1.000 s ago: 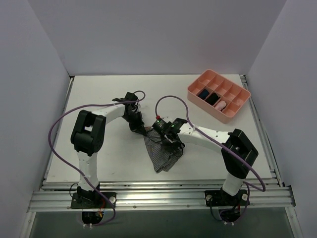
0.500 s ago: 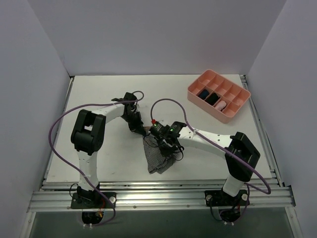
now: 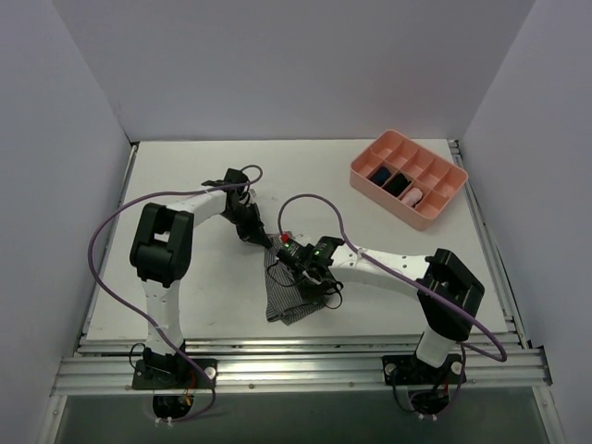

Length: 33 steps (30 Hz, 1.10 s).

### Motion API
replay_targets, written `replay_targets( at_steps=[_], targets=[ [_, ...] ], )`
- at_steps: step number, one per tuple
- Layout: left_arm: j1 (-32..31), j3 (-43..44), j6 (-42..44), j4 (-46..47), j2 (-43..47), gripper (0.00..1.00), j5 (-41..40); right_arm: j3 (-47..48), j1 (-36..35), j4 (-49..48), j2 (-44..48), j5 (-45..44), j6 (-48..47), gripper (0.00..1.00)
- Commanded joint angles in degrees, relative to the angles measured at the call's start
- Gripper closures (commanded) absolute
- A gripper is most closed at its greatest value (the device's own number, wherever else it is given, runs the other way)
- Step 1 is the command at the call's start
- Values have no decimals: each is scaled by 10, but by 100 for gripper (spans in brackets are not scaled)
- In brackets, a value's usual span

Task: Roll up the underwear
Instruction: Fold the underwear

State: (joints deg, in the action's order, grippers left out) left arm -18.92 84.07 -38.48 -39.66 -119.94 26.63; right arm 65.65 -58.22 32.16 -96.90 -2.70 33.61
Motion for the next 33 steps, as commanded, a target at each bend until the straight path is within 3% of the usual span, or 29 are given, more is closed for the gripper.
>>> replay_targets(
  at_steps=[1,8,17,24,33],
  targets=[
    [4,28,10,41,-2,98,41,4,-4,20,32,-6,10,100],
    [4,20,17,43,-1,98,40,89,-8,-10,-3,20,29,100],
    [4,22,17,41,-15,98,37,199,-52,-4,-129,23,43,98],
    [7,31,23,34,-21,98,33,188,-73,-40,-183,60,59,99],
    [20,93,71,-16,-46,97,34,154,-86,-30,-166,37,74,98]
  ],
)
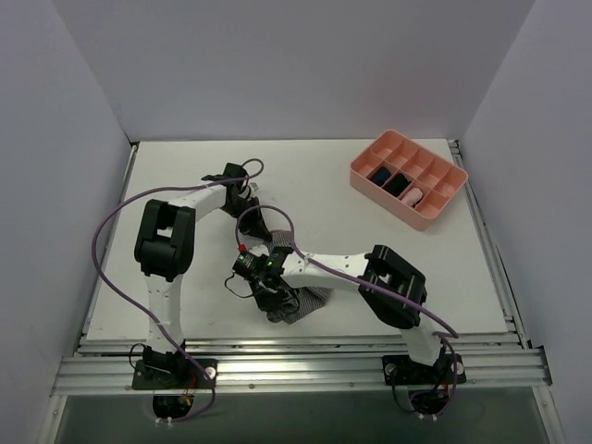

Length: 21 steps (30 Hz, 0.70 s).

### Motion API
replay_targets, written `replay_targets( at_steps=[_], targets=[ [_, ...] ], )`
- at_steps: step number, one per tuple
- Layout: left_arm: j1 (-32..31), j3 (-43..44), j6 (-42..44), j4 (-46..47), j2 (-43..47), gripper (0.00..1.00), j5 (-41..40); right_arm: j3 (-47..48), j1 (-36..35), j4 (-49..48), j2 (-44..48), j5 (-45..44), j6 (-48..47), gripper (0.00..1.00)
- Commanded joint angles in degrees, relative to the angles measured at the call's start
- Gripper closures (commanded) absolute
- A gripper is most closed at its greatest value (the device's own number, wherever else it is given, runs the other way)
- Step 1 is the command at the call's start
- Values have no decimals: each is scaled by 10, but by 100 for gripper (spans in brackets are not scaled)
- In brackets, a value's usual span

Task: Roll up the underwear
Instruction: Fold the underwear

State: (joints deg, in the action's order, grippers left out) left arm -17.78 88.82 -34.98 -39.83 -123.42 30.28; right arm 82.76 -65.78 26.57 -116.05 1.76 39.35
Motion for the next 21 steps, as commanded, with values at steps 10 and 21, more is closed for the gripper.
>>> replay_targets(
  at_steps=[10,21],
  targets=[
    [8,51,69,-51,11,76,-14,-17,0,67,118,-59,61,69],
    [14,52,78,-46,19,63,-18,-131,83,4,182,-39,81,70]
  ],
)
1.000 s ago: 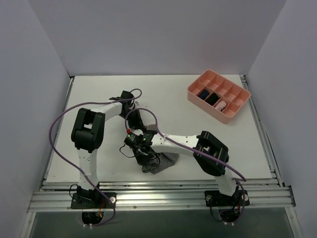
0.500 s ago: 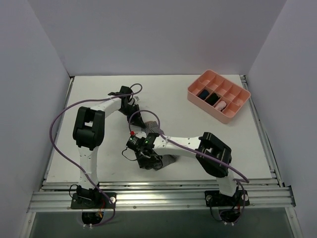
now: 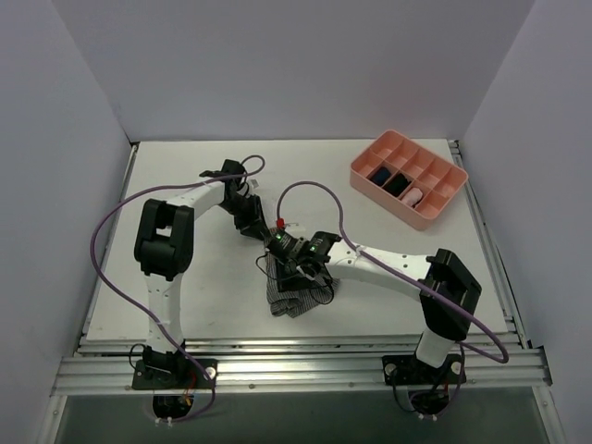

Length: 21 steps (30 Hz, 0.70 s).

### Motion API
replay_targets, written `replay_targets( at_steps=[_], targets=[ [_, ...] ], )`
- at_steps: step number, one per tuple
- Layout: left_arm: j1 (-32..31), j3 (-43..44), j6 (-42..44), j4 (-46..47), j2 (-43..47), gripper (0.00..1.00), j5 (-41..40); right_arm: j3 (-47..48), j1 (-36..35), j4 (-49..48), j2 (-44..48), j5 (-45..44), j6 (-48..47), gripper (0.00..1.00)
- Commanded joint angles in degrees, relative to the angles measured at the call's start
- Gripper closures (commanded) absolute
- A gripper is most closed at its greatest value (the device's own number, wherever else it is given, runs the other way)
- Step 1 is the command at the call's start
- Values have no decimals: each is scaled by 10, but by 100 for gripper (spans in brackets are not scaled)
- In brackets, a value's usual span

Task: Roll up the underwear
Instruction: Fold the underwear

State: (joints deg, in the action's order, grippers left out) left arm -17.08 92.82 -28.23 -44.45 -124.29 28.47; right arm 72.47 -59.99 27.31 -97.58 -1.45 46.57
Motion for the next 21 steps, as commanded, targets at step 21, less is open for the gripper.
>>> replay_targets(
  at_steps=[21],
  targets=[
    [21,21,15,-2,0,63,-19,-130,49,-38,-32,-24,-13,79]
  ],
)
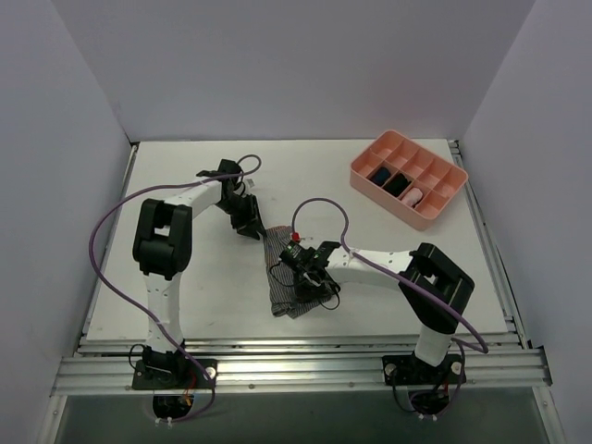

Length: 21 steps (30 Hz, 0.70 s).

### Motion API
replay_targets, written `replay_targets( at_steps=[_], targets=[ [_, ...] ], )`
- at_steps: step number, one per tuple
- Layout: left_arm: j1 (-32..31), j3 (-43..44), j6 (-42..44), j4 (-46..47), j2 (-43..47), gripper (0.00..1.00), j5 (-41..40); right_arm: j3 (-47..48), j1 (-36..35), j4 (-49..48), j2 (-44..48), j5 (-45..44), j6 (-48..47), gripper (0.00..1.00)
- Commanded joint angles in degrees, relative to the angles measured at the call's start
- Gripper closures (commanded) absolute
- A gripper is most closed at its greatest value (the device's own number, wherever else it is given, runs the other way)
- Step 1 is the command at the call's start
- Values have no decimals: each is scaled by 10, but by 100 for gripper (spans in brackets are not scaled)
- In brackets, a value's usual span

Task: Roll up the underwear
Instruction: Fold the underwear

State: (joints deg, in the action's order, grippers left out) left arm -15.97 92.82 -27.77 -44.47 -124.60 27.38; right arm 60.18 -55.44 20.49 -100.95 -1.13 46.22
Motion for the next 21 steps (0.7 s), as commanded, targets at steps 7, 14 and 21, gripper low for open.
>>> replay_targets(
  at_steps=[7,14,21],
  targets=[
    [13,33,13,5,13,63,-5,-2,18,57,7,-41,-41,79],
    [9,38,33,24,15,63,38,19,31,79,36,-33,-69,78],
    [9,54,31,16,26,63,33,86,83,117,74,-44,-67,73]
  ],
)
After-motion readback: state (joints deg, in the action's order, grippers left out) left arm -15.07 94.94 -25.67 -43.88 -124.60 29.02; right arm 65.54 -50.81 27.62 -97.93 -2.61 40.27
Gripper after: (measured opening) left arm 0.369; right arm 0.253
